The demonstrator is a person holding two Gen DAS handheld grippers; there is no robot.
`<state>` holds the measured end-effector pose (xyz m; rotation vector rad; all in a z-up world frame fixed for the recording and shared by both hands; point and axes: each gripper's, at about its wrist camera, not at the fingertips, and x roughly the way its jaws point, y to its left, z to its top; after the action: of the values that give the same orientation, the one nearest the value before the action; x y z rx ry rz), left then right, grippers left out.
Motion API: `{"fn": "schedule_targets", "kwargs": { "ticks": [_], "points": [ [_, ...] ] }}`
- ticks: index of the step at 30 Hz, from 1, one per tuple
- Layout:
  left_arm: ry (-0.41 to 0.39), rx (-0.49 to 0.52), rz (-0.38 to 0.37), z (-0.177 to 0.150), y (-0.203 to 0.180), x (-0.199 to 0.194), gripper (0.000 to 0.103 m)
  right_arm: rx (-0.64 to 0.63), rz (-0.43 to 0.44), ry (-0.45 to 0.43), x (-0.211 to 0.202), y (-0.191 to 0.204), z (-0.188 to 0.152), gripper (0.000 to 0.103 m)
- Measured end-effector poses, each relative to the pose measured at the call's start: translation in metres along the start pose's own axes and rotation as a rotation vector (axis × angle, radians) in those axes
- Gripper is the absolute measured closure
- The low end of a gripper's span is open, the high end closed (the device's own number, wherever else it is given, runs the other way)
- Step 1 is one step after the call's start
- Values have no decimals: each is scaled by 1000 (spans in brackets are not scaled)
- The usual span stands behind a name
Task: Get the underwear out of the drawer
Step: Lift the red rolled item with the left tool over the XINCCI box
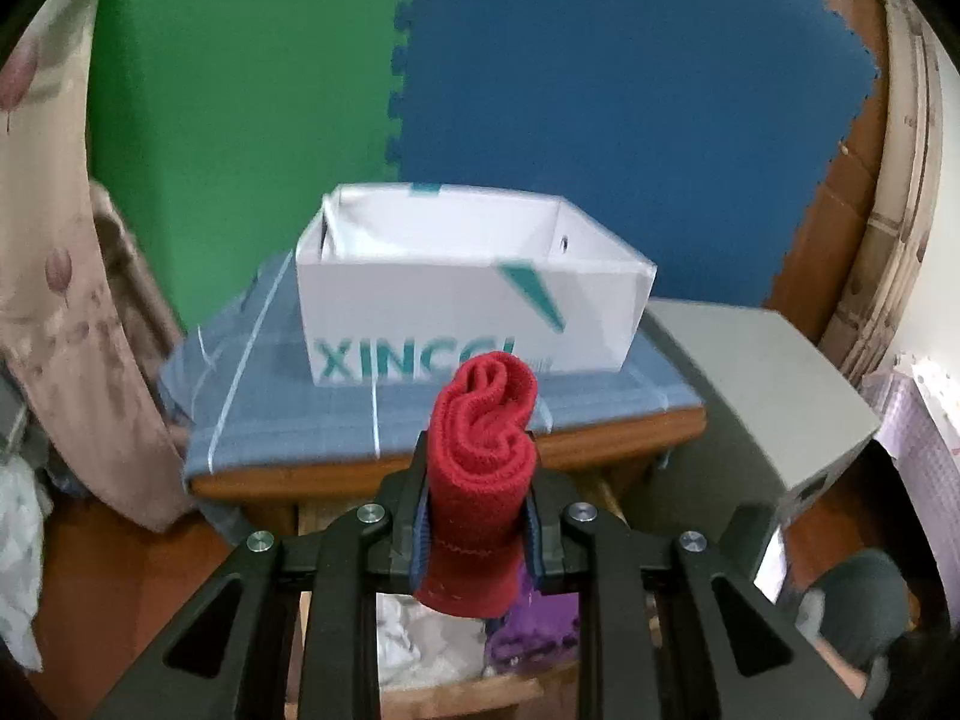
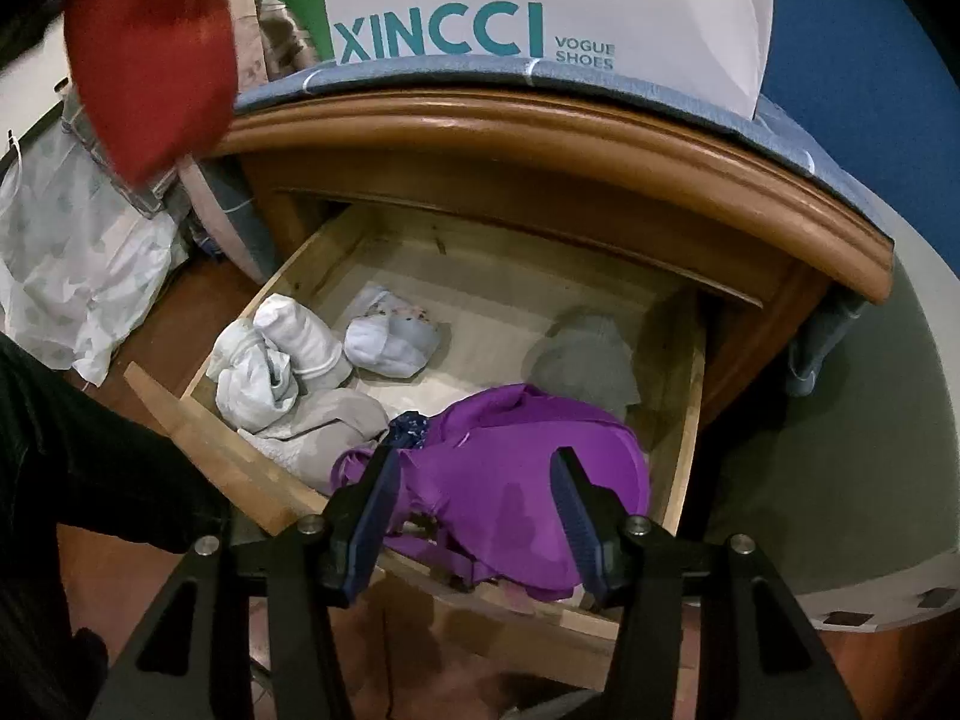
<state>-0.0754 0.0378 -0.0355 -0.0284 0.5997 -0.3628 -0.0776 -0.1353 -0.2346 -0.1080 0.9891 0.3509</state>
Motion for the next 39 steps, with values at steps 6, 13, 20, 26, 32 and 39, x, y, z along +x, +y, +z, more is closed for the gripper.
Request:
{"fn": "schedule_targets", "kwargs": {
  "ticks": [6,13,20,26,32,39],
  "points": [
    [-64,29,39,44,-17,-10,82,7,5,-6,-1,-2,1,50],
    [-129,63,83,93,-28,-10,81,9,17,-22,-5,1,2,50],
    [-147,61,173,124,-29,12,81,27,39,-44,-12,0,3,50],
    [-156,100,253,144,-30,29,81,36,56,-45,-12,-1,4,50],
    [-147,130,288,151,-31,42,81,56,70,-41,-11,-4,4,50],
    [-142,139,305,159,-25,54,81,58,64,-28,-8,-5,3,50]
  ]
}}
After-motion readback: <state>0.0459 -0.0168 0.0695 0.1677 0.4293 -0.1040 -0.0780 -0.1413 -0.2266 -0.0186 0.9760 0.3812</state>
